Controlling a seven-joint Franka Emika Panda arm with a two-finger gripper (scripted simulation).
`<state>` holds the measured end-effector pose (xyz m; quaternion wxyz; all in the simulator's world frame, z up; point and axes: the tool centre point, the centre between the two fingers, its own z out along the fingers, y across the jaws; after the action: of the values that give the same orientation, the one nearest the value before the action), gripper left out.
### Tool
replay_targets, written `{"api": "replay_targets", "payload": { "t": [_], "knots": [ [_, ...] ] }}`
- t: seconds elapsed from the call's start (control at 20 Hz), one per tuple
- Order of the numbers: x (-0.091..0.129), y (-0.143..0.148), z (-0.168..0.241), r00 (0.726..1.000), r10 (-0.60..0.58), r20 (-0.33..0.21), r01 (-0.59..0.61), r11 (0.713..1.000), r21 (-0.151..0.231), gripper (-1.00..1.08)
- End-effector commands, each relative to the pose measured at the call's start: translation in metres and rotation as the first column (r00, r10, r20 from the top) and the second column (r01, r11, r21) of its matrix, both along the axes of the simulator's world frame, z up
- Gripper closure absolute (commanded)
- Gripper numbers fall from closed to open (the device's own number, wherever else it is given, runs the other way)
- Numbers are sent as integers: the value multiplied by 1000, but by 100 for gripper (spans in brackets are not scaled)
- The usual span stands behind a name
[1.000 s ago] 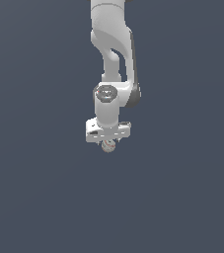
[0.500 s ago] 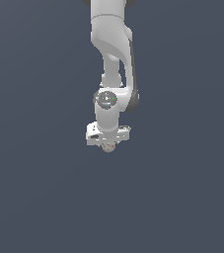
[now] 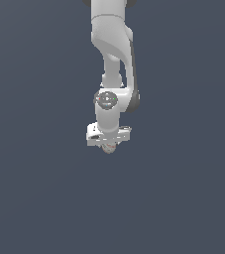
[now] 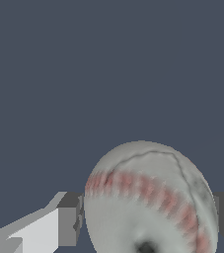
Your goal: Pick up the object and move it to a goal position.
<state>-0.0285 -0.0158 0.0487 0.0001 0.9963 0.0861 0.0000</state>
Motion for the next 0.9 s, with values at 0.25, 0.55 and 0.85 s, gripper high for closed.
{"api": "replay_targets", "payload": {
  "t": [0.25, 0.55, 0.85],
  "knots": [
    [6, -7, 12, 1000, 0, 0, 0, 1000, 0, 108],
    [20, -24, 41, 1000, 0, 0, 0, 1000, 0, 108],
    [41, -49, 84, 1000, 0, 0, 0, 1000, 1, 108]
  ]
}}
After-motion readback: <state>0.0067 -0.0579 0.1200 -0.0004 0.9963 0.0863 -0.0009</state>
